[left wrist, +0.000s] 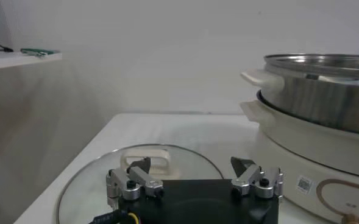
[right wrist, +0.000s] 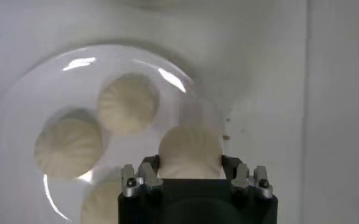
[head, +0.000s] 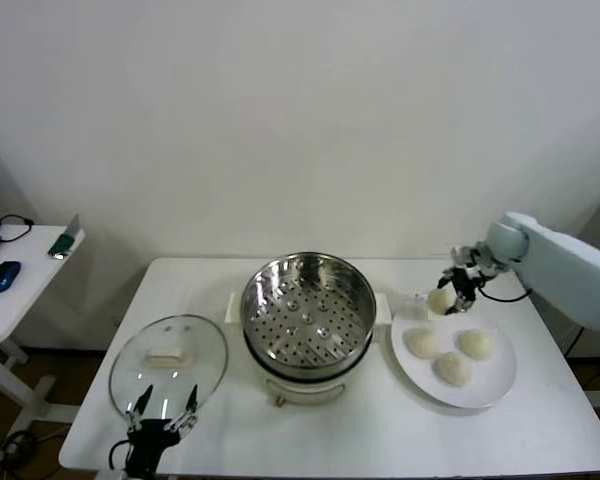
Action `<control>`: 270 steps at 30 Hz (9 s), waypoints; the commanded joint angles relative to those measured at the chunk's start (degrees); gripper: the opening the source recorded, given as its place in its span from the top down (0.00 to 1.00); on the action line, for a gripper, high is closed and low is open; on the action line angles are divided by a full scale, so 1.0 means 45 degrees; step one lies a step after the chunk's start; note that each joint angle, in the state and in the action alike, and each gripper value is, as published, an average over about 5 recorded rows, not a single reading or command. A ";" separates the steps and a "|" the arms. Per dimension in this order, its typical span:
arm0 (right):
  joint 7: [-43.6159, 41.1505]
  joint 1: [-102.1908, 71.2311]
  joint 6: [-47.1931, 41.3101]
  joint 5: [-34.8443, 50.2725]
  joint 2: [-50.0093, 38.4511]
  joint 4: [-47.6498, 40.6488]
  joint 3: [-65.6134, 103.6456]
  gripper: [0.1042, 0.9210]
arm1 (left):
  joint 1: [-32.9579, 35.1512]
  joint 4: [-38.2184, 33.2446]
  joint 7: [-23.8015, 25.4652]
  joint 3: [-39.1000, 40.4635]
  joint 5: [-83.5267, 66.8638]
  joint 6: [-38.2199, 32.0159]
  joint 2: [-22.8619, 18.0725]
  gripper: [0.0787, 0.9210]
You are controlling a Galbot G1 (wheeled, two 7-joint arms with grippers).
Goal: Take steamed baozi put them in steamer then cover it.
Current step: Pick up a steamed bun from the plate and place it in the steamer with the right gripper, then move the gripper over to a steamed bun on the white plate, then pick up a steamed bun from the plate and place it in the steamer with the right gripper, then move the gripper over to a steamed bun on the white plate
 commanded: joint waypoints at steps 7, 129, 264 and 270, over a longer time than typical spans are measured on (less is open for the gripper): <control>-0.0414 0.7533 0.4194 0.1725 0.1566 0.4949 -0.4542 0.31 | 0.0114 -0.0122 -0.0024 0.0037 0.0043 -0.0014 0.0063 0.12; 0.2893 -0.1504 -0.4559 0.1842 -0.0301 0.2568 -0.3253 0.12 | 0.0043 0.0126 -0.0217 -0.0033 0.0149 -0.0344 -0.0138 0.12; 0.2141 0.8561 -0.4939 0.8293 0.1109 0.7253 -0.7920 0.12 | -0.0471 0.0231 -0.0138 0.0003 0.0087 -0.0101 0.0289 0.12; 0.1402 0.9349 -0.3966 0.5932 -0.1620 0.7768 -0.9817 0.12 | -0.0456 0.0227 -0.0131 0.0006 0.0107 -0.0073 0.0285 0.12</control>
